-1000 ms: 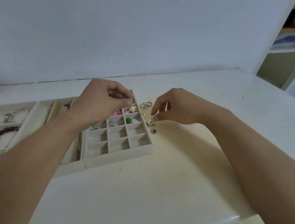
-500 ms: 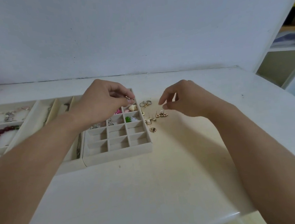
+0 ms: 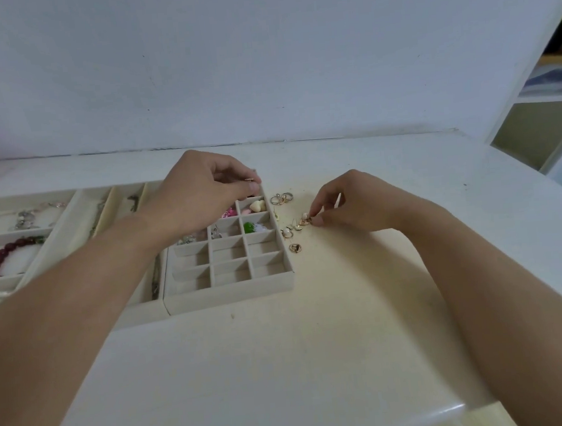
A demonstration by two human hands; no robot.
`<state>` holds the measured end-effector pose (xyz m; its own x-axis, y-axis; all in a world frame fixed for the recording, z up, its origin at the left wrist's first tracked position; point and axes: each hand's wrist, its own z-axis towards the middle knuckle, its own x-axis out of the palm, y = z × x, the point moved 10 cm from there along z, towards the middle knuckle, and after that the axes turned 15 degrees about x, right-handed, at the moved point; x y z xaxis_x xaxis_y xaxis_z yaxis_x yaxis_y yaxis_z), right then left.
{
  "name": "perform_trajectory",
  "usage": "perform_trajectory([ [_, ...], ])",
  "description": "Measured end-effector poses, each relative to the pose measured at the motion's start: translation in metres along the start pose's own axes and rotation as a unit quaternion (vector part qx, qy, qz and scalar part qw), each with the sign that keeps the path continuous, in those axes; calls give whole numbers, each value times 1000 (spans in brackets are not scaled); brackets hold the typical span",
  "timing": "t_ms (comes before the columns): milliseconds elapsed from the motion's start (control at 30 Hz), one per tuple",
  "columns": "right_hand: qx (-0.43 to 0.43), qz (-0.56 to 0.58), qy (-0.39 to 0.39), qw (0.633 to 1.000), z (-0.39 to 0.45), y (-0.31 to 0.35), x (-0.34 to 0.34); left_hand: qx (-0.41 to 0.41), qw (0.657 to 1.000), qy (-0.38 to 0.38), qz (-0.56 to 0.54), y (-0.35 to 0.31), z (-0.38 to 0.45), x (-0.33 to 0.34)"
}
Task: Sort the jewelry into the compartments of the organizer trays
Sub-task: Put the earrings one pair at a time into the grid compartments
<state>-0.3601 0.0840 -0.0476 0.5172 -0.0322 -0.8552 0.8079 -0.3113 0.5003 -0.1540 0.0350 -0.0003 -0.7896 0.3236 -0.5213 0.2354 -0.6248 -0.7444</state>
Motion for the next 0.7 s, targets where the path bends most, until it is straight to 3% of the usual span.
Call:
perform_trajectory([
  [267,23,-6,-46,999,4,-8,-11,18,1000,10,6,-6,-1,0],
  [367,-5,12,-59,998,1,0,-15,13,1000,10,14,-4,-1,-1],
  [700,-85,14,15,996,-15,39,15,-5,1000,-12,24,1,0,-4],
])
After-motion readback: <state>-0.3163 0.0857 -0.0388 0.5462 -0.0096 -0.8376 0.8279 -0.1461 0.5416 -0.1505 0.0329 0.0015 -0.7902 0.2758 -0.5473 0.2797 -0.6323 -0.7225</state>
